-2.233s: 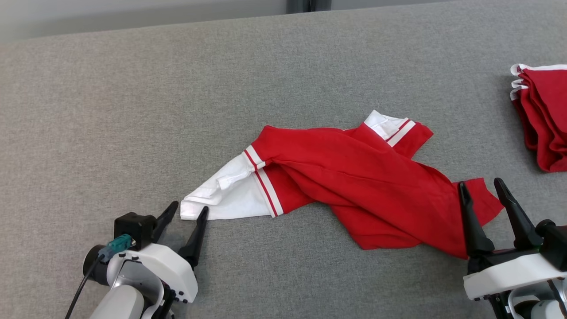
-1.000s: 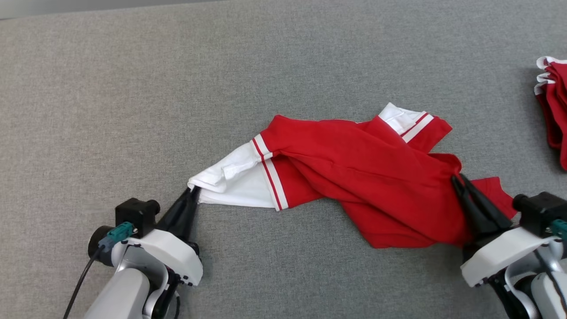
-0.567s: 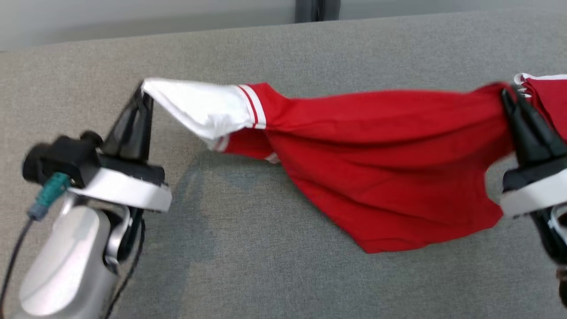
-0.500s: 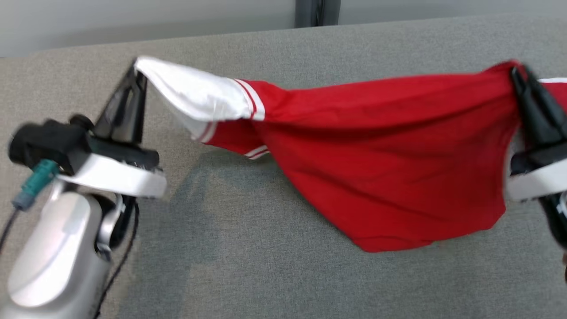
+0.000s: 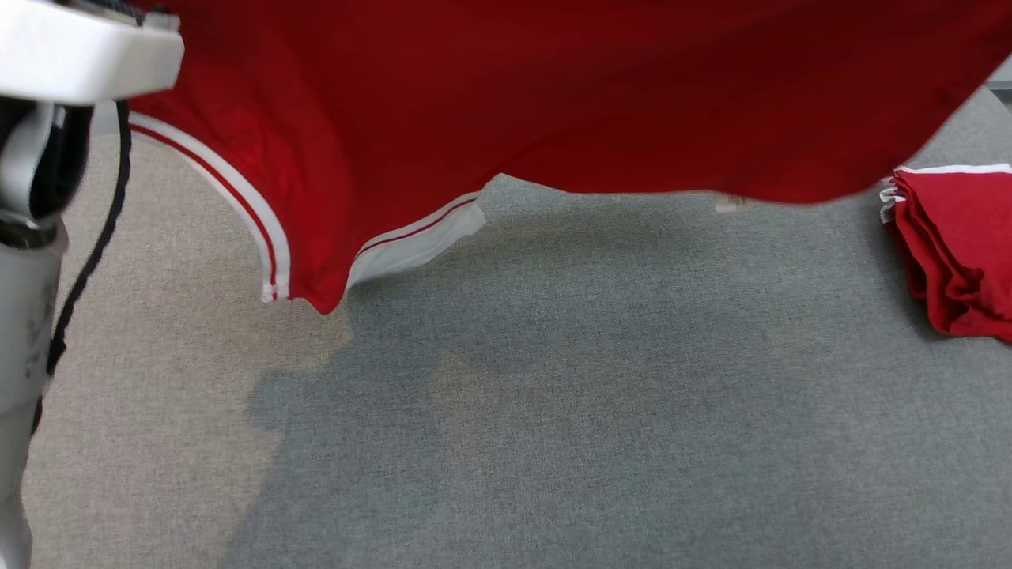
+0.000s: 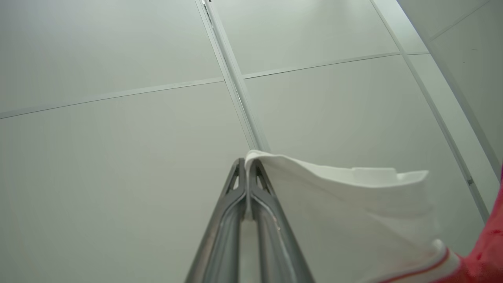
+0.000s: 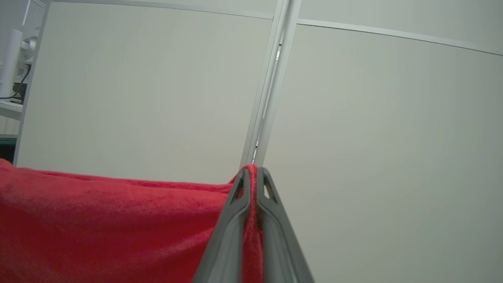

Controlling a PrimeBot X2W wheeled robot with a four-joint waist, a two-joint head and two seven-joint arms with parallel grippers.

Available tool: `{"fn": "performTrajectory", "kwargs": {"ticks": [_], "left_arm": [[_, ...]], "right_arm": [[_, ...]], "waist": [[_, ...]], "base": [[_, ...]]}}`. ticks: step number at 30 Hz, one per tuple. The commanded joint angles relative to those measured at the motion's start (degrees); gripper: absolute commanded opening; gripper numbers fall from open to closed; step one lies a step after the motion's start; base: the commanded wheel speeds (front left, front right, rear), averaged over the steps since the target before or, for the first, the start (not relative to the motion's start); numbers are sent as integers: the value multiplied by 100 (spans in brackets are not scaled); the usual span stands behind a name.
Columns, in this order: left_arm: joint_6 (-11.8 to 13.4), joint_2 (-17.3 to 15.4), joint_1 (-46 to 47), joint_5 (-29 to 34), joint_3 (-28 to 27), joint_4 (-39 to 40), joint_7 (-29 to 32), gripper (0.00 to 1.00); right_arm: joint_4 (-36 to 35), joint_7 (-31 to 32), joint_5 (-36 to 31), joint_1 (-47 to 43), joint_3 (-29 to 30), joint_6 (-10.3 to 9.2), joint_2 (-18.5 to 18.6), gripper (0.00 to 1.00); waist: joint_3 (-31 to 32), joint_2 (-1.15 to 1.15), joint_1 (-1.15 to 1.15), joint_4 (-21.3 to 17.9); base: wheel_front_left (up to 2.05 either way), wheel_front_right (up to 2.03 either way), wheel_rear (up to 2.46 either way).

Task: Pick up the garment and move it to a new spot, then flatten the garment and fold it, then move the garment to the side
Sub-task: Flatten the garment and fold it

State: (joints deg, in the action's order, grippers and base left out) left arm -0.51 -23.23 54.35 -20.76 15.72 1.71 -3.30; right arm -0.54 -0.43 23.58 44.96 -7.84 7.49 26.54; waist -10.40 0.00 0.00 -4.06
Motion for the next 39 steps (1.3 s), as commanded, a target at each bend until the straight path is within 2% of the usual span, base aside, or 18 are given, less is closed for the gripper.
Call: {"fn": "performTrajectory", "kwargs": {"ticks": [1,8,15,22,28,32,39], "left_arm": [[-51,-38,251,-17,19,-65,125,0],[-273,63,872,-168,144,-717,254,0],[-487,238,1822,-105,342,-1961,-8,0],[-623,474,3019,-63,551,-3601,-544,0],[-636,583,3796,-90,523,-4748,-897,0],[-668,840,3837,-240,639,-5711,-716,0],[-703,1309,3079,-889,542,-6728,-617,0]], "right_arm": [[132,23,69,181,-75,1,48,0],[737,-79,384,806,-458,1,68,0],[1745,-346,743,1995,-981,1,-44,0],[3255,-1045,1201,3347,-1272,1,-444,0],[4242,-1424,1305,4045,-1319,1,-868,0],[5049,-1462,1361,4094,-1602,1,-1195,0],[5953,-1469,1727,3700,-2005,1,-1458,0]], "waist": [[-9,0,0,-13],[-326,0,0,-29],[-955,0,0,-32],[-1258,0,0,-28],[-1339,0,0,-27],[-1404,0,0,42],[-1593,0,0,202]], "base": [[0,0,0],[0,0,0],[0,0,0],[0,0,0],[0,0,0],[0,0,0],[0,0,0]]}}
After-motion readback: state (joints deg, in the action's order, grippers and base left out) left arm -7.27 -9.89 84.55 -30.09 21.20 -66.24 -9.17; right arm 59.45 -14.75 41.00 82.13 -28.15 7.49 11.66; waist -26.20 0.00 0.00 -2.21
